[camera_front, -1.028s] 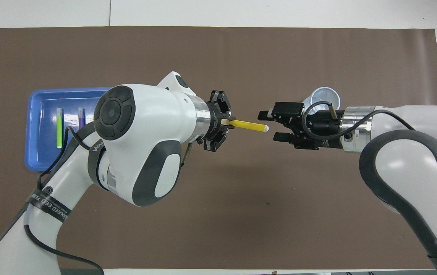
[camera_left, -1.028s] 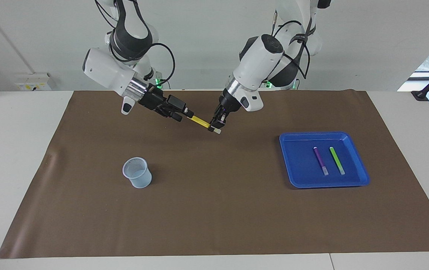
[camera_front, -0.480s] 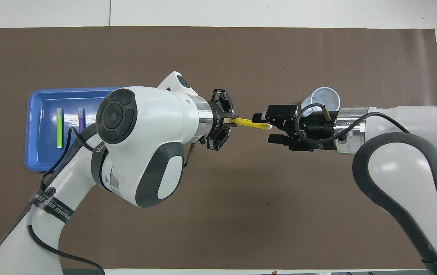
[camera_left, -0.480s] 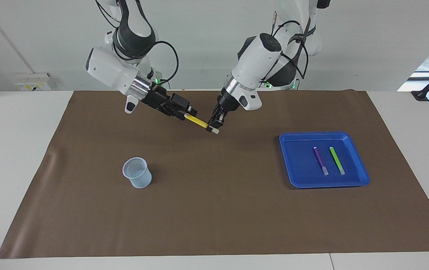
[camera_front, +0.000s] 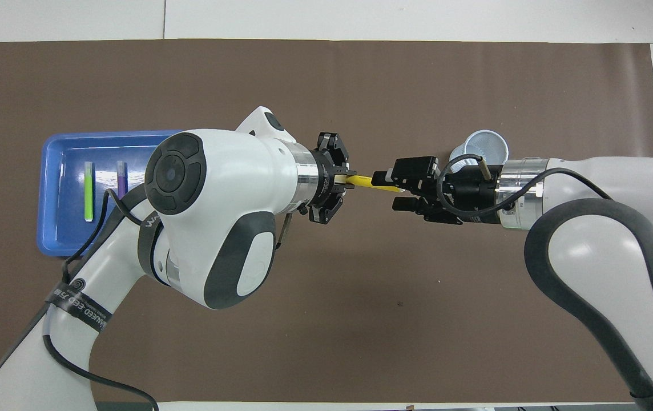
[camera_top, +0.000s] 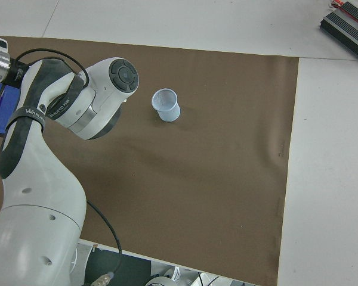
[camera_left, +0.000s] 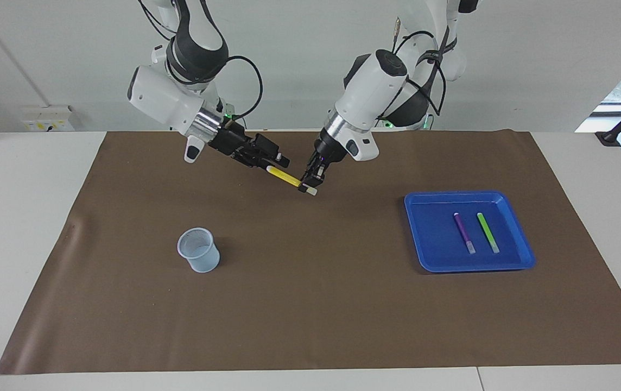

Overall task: Transfer and insert pens with both arms
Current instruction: 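Close the right gripper on the yellow pen tip, open the left gripper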

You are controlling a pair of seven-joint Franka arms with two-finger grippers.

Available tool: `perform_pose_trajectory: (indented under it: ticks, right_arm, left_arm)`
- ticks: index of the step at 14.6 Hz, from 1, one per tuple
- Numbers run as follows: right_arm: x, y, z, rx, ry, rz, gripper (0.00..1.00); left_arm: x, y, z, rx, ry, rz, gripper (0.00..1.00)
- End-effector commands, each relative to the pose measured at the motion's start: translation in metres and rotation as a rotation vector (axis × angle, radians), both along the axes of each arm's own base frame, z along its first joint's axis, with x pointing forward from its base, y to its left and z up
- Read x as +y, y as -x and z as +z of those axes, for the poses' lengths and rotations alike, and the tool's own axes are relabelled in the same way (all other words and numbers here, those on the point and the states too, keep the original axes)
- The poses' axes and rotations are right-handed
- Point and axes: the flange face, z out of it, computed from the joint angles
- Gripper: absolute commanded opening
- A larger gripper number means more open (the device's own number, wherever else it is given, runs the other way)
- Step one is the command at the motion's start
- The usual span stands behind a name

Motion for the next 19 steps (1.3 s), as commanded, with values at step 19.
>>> perform_pose_trajectory:
  ticks: [19]
  right_arm:
    - [0.0019,-0.0128,0.0006,-0.018,-0.001,-0.052,0.51]
  left_arm:
    - [-0.004,0.001,-0.0016,0.01,0.013,0.013,0.0]
